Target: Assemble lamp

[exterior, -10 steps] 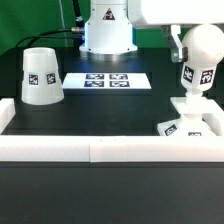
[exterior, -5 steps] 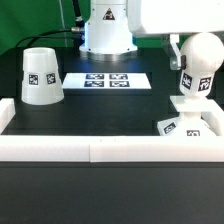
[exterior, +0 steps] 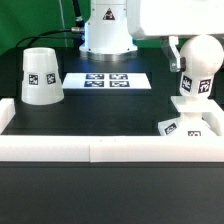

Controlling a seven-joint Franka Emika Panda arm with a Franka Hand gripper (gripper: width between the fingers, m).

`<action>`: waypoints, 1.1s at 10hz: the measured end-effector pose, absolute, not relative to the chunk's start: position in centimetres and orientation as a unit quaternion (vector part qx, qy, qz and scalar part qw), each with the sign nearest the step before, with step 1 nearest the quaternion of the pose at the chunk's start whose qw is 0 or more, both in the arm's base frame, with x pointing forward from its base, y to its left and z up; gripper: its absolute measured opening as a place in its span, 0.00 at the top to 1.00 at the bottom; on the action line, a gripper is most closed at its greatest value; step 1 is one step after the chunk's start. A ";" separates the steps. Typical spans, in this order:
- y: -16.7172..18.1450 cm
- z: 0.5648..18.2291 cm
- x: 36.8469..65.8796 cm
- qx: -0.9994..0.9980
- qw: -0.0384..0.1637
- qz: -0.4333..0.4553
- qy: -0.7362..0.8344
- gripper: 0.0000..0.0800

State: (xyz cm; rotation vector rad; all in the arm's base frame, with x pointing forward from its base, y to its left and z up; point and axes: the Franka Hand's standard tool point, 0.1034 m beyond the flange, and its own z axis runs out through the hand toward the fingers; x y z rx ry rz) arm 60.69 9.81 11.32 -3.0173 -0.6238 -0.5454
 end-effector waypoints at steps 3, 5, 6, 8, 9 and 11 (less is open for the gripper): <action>10.1 11.3 60.5 -0.964 0.007 -0.174 -0.201 0.15; 10.1 11.2 60.3 -0.964 0.007 -0.173 -0.202 0.13; 10.1 11.2 60.3 -0.964 0.007 -0.172 -0.202 0.13; 10.2 11.7 60.1 -0.965 0.008 -0.165 -0.201 0.13; 10.2 12.0 59.9 -0.966 0.009 -0.160 -0.201 0.13; 10.3 12.4 59.8 -0.967 0.009 -0.156 -0.200 0.13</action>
Offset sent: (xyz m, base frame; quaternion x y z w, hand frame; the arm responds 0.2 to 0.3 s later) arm -0.0079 -0.0002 -0.0003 -0.0035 -0.0070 -0.0003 1.0000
